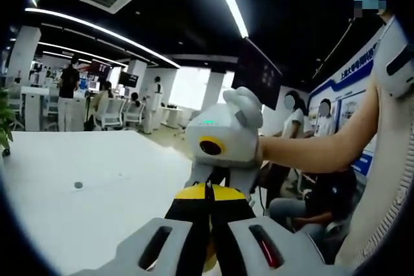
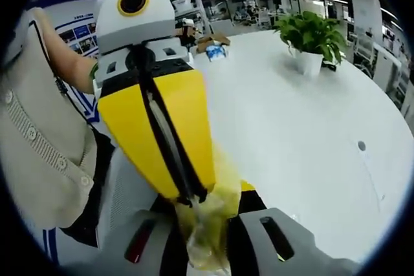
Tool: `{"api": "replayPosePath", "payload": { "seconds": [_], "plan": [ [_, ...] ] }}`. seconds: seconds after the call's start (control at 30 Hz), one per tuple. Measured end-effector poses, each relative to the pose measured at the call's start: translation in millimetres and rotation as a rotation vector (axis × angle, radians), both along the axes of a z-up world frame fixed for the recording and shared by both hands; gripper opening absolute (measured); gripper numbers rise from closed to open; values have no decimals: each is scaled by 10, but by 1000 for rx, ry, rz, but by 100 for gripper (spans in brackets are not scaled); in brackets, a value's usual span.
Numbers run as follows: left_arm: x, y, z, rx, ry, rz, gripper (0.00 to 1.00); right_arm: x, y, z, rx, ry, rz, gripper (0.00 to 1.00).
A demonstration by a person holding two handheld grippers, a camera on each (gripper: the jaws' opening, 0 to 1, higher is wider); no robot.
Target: Compare the silicone blocks by pressing each to a similar depth, holding the contact briefly, and releasing to observe deformation and rebound differences across the visible hardness samples.
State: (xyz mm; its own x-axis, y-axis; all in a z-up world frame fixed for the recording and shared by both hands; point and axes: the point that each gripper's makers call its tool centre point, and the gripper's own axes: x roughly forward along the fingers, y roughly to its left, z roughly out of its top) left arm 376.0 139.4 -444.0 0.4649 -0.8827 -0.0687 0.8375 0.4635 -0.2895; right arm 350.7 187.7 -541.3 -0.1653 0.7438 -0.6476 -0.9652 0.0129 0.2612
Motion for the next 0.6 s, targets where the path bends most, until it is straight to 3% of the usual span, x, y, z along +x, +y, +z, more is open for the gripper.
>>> {"api": "replayPosePath", "payload": {
  "seconds": [0.37, 0.43, 0.53, 0.57, 0.6],
  "plan": [
    [30, 14, -62, -1, 17, 10, 0, 12, 3, -67, -9, 13, 3, 12],
    [37, 16, -74, 1, 17, 12, 0, 46, 17, -76, 4, -20, 12, 13],
    [50, 21, -95, -4, 31, 16, 0, 40, 12, -98, -6, -12, 16, 14],
    [53, 22, -107, -6, 41, 15, 0, 75, 22, -108, 13, -61, 35, 15],
    [60, 24, -115, -4, 35, 20, 0, 51, 12, -117, 2, -35, 28, 16]
  ]
}}
